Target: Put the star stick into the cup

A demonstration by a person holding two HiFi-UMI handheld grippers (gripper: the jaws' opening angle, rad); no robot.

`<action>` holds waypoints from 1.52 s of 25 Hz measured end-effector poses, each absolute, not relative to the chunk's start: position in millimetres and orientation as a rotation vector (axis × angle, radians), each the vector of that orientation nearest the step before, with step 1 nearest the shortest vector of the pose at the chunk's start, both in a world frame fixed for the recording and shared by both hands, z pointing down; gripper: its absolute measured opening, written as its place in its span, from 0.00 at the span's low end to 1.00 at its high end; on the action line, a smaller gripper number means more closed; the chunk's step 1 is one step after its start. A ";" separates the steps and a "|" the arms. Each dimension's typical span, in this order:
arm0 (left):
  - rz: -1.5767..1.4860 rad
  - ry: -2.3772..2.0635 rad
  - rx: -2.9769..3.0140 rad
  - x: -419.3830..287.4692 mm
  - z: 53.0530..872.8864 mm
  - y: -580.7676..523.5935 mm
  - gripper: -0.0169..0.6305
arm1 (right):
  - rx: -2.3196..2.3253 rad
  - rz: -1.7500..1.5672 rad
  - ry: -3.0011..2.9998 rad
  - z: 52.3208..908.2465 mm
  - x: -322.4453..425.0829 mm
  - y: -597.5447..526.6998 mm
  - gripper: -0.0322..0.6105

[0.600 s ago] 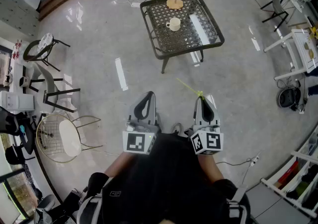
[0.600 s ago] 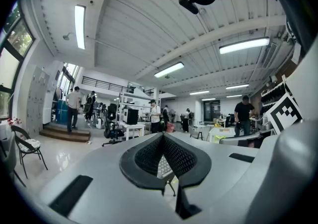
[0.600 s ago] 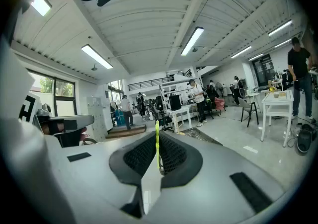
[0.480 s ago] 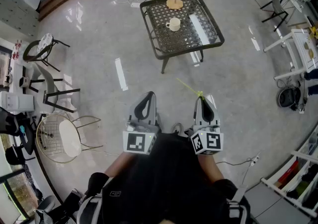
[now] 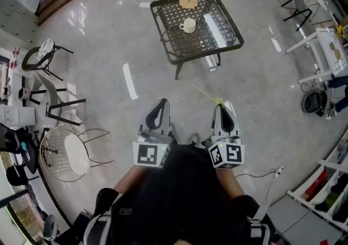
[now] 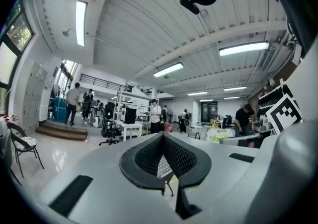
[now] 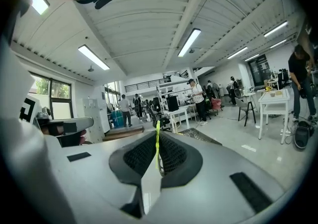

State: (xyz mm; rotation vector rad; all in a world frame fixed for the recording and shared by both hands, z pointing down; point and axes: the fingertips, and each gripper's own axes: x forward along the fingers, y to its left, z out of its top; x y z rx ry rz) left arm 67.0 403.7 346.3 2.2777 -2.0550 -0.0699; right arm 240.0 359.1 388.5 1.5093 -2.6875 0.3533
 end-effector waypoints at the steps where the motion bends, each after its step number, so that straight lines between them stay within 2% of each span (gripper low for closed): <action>1: -0.072 -2.051 2.279 63.9 346.9 403.1 0.05 | 1.519 0.356 -2.684 388.7 238.5 358.6 0.08; 21: -0.066 -1.944 2.323 -2.2 366.3 368.9 0.05 | 1.628 0.340 -2.588 405.3 182.2 328.3 0.08; 38: -0.031 -1.980 2.269 -36.1 372.2 220.0 0.05 | 1.607 0.387 -2.601 414.0 150.8 162.4 0.08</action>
